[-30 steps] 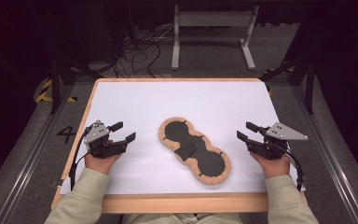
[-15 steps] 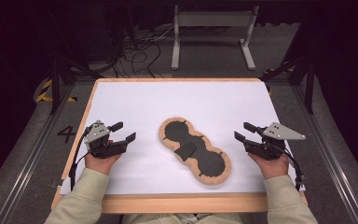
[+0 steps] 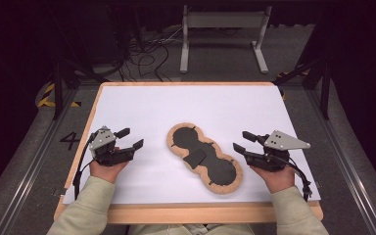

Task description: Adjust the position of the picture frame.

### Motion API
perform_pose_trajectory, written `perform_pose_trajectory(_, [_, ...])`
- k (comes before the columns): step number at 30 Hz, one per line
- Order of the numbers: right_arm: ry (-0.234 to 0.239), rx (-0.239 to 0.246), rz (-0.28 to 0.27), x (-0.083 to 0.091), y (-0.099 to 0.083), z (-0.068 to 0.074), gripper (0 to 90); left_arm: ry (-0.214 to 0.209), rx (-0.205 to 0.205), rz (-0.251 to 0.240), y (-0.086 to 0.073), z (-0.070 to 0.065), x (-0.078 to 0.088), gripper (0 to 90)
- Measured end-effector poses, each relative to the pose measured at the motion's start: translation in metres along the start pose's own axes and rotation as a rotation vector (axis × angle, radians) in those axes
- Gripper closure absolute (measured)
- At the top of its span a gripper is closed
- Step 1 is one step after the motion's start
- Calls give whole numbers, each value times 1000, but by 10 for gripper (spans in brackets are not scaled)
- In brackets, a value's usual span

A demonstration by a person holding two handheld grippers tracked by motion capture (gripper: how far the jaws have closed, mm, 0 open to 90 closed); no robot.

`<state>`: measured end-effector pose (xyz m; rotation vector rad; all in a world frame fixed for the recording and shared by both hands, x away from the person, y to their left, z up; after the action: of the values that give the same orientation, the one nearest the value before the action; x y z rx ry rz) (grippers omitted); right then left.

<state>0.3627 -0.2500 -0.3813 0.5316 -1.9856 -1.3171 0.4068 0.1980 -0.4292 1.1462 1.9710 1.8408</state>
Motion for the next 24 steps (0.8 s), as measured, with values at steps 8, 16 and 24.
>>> perform_pose_trajectory(8, [67, 6, 9, -6, 9, 17, 534, -1, 1, 0, 0, -1, -1, 303])
perform_pose_trajectory(16, [107, 20, 24, -11, 11, 28, 577, -7, 2, 2, 1, -1, -3, 304])
perform_pose_trajectory(24, [183, 30, 80, -19, 4, 46, 762, -21, -2, 20, 3, -3, -8, 336])
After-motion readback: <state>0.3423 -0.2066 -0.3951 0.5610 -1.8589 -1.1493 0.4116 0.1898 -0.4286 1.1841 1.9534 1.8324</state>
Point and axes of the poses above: each handheld gripper's, and its own axes: x roughly backward along the jaws, y roughly out of its top, z roughly to its left, the point moved 2 cm from there along -x, roughly forward along the jaws, and after that the axes turned 10 degrees about x, right-handed, at the moved point
